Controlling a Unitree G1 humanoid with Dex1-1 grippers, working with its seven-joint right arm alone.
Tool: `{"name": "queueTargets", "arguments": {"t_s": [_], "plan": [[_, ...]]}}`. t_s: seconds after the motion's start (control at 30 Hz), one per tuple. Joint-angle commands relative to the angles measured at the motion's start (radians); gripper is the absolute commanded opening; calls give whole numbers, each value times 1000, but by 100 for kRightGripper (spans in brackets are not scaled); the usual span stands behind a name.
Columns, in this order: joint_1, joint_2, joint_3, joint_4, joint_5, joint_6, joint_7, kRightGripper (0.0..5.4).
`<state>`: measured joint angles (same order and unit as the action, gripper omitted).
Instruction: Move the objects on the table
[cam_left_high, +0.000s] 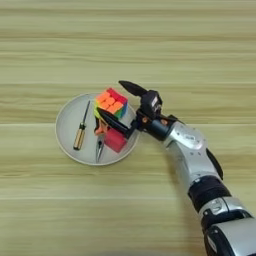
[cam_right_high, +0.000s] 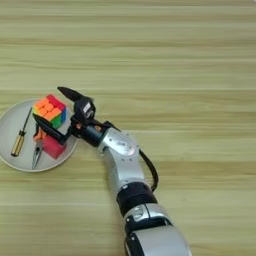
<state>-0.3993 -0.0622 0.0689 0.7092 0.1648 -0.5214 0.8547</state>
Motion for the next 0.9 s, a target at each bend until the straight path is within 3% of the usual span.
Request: {"name": "queueTargets", "arguments": {"t_s": [0.03,0.27,0.57,0.9], "plan": [[-53,-3,10,-29,-41,-10,-61,537],[-61,-8,24,-1,-99,0,-120,537],[-68,-8,25,11,-110,11,-141,537],[-79,-6,15,19,-100,2,-157,434]]}}
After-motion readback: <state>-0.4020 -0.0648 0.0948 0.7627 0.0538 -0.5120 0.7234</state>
